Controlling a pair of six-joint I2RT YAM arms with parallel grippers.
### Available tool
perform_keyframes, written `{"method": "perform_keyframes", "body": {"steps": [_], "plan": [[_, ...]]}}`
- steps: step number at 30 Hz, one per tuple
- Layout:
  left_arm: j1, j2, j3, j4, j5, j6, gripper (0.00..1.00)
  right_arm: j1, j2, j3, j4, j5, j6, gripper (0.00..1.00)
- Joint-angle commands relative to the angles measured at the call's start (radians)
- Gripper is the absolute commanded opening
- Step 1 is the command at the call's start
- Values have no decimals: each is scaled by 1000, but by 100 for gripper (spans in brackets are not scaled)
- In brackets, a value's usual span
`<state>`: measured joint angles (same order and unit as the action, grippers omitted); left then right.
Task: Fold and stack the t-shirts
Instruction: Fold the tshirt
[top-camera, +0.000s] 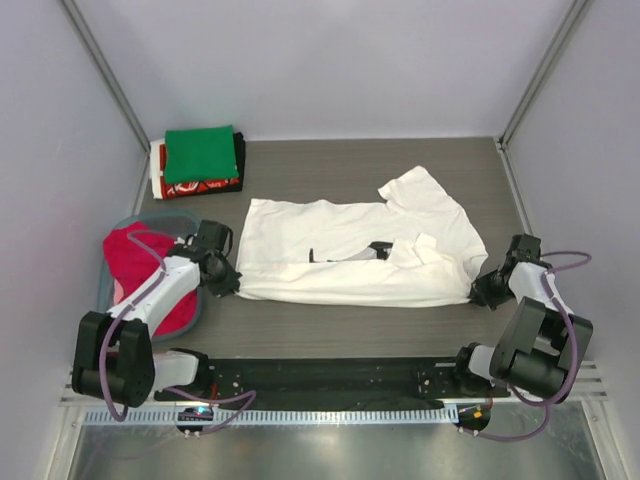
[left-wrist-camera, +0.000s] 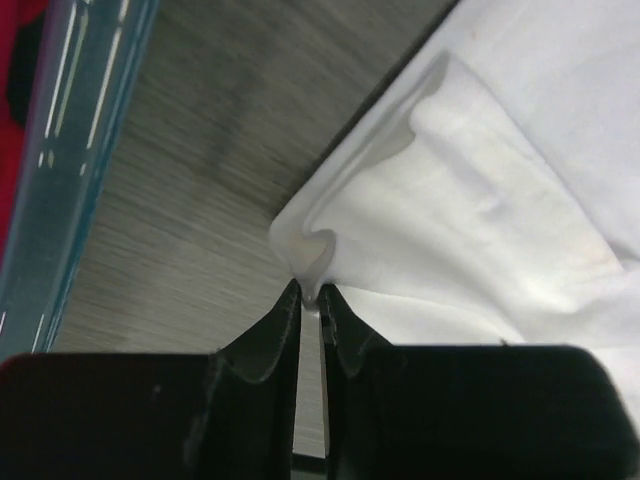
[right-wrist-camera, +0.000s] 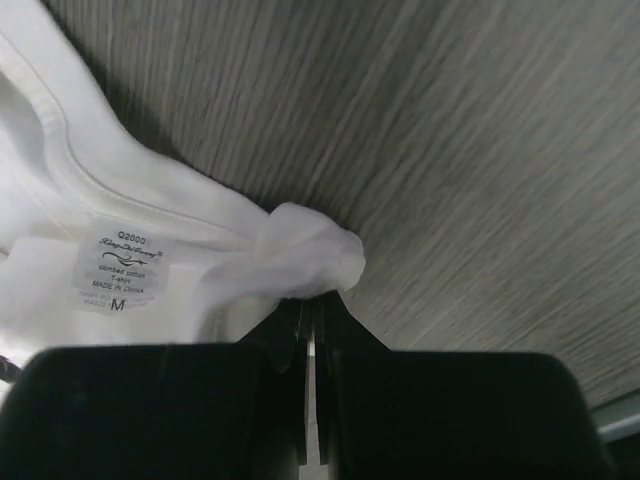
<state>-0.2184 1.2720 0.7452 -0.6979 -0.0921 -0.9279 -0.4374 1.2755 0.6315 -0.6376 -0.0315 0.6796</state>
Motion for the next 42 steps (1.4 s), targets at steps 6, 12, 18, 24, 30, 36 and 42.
{"method": "perform_keyframes", "body": {"steps": [6, 12, 18, 24, 30, 36, 42], "plan": [[-1, -144, -44, -11, 31, -42, 58, -55, -197, -39, 9, -54, 29, 86], [-1, -220, 66, -97, 31, 32, 66, -54, -317, 8, 2, -103, 12, 87], [1, -250, 172, -179, -6, 193, 66, 110, -196, 293, 76, -108, -43, 85], [1, -273, 181, -206, -54, 279, 66, 330, 188, 612, 78, -18, -166, 85], [1, -312, 151, -175, -83, 328, 66, 380, 618, 1052, 56, -19, -299, 84], [2, -362, 118, -134, -90, 317, 66, 410, 901, 1420, -19, 69, -368, 84], [1, -349, 115, -127, -87, 314, 64, 437, 1151, 1706, -68, 145, -396, 84]]}}
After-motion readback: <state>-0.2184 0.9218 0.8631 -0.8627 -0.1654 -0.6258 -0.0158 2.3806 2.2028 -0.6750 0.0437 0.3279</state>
